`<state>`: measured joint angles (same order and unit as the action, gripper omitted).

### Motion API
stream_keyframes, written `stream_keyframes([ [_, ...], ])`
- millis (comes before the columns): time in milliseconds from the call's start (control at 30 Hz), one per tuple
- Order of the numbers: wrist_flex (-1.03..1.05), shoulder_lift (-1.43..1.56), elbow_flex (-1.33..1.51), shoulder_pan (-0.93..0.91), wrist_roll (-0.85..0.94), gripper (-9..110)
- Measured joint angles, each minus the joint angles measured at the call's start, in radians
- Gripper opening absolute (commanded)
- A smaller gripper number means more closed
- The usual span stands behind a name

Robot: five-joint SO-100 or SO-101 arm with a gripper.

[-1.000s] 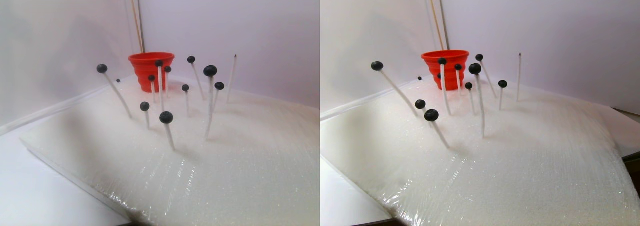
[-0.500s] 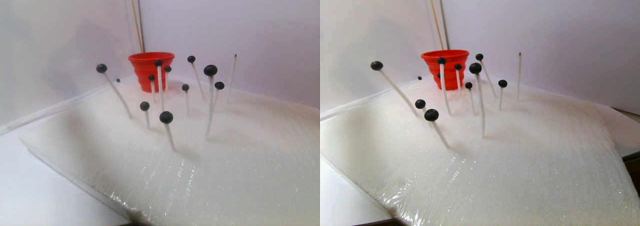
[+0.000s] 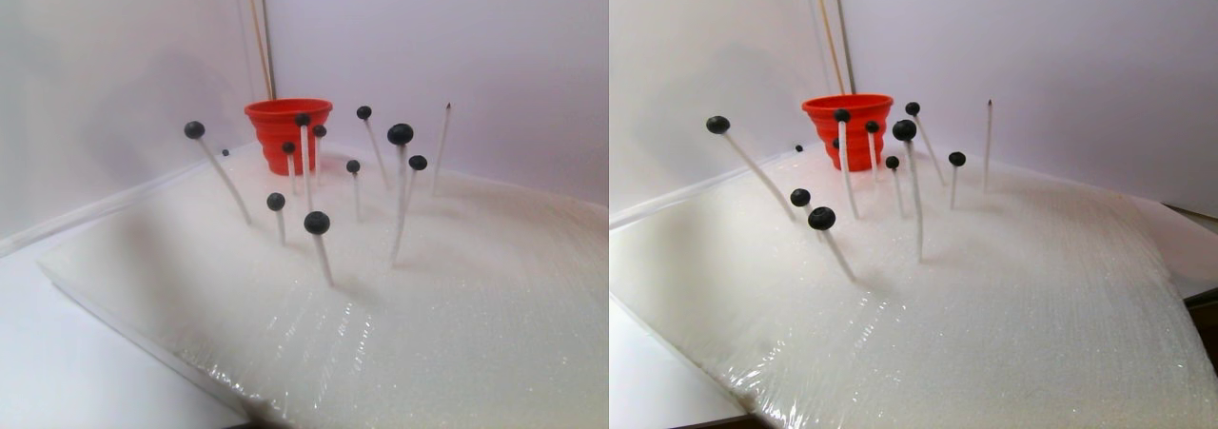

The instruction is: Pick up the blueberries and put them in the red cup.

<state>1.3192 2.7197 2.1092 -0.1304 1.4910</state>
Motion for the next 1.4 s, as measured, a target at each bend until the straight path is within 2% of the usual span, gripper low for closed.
stream_keyframes([
  [600, -0.126, -0.052, 0.035, -0.043, 0.103, 15],
  [1400, -0.287, -0.052, 0.150, -0.020, 0.152, 16],
])
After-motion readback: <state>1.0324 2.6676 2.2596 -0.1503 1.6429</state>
